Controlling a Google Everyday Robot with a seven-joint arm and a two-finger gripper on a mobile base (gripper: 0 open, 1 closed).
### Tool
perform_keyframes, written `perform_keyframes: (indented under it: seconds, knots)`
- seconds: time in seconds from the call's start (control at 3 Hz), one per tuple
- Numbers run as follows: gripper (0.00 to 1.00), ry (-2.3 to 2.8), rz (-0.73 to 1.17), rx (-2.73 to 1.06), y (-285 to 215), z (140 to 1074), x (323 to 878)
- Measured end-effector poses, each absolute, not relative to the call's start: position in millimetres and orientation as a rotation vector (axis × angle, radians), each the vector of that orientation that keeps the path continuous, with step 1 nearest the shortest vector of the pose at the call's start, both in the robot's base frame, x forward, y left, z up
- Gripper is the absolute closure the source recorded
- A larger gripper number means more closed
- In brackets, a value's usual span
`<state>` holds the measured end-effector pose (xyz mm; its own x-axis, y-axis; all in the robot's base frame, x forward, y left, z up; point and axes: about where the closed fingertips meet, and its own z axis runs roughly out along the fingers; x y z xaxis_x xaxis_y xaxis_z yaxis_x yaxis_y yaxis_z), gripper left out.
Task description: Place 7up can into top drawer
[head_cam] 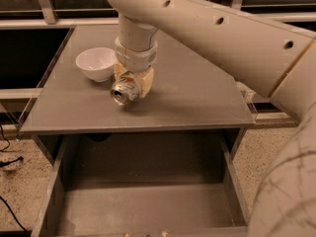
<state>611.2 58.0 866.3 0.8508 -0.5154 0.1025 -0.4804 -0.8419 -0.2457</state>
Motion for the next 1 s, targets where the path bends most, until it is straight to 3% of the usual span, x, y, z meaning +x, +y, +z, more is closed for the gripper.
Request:
perform_keyframes:
  seconds: [0.67,1.0]
  knots:
    - [1.00,1.031,-0.300,-2.729,39.1,929.1,563.6]
    - [1.00,1.161,-0.239,-2.590,24.6,941.8,518.1]
